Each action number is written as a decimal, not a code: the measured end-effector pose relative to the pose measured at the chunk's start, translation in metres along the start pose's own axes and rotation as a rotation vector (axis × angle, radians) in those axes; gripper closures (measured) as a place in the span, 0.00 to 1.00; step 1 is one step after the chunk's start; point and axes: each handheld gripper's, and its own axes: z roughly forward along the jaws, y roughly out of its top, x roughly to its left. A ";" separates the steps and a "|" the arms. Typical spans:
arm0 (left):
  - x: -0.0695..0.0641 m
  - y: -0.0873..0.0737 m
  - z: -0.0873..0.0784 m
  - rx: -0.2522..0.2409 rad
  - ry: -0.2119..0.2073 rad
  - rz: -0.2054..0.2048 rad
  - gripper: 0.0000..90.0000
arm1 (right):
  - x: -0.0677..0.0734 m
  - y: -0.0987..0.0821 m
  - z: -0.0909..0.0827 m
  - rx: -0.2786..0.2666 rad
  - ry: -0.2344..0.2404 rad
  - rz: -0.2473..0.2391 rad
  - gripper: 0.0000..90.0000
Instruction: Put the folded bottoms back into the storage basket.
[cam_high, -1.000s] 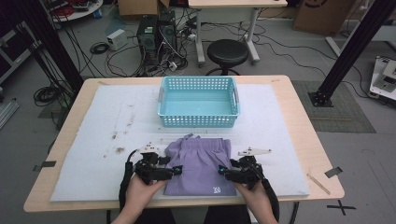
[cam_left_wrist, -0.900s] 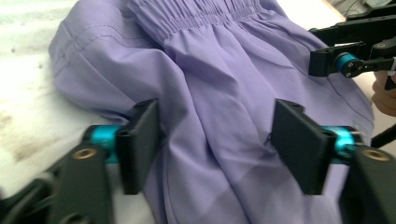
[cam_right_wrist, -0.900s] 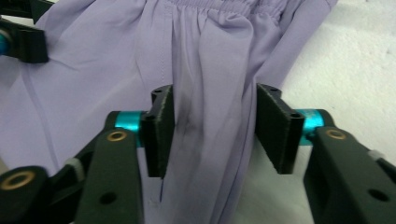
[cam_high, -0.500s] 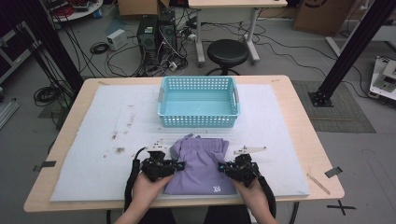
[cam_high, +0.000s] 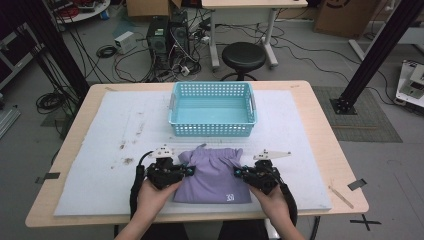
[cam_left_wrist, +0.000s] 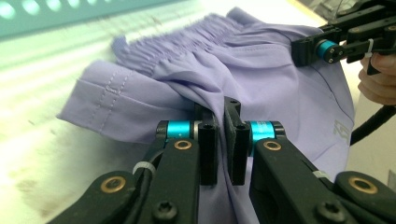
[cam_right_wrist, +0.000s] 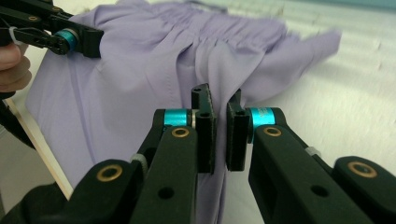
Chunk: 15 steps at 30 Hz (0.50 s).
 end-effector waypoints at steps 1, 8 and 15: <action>0.001 0.002 -0.002 -0.011 -0.002 0.002 0.95 | 0.000 0.003 -0.001 -0.009 0.003 0.001 0.96; 0.000 0.025 -0.016 -0.069 -0.001 0.034 0.96 | 0.005 0.024 -0.012 -0.067 0.009 -0.017 0.96; 0.007 0.068 -0.025 -0.137 -0.004 0.056 0.96 | 0.001 0.063 -0.025 -0.125 0.017 -0.031 0.96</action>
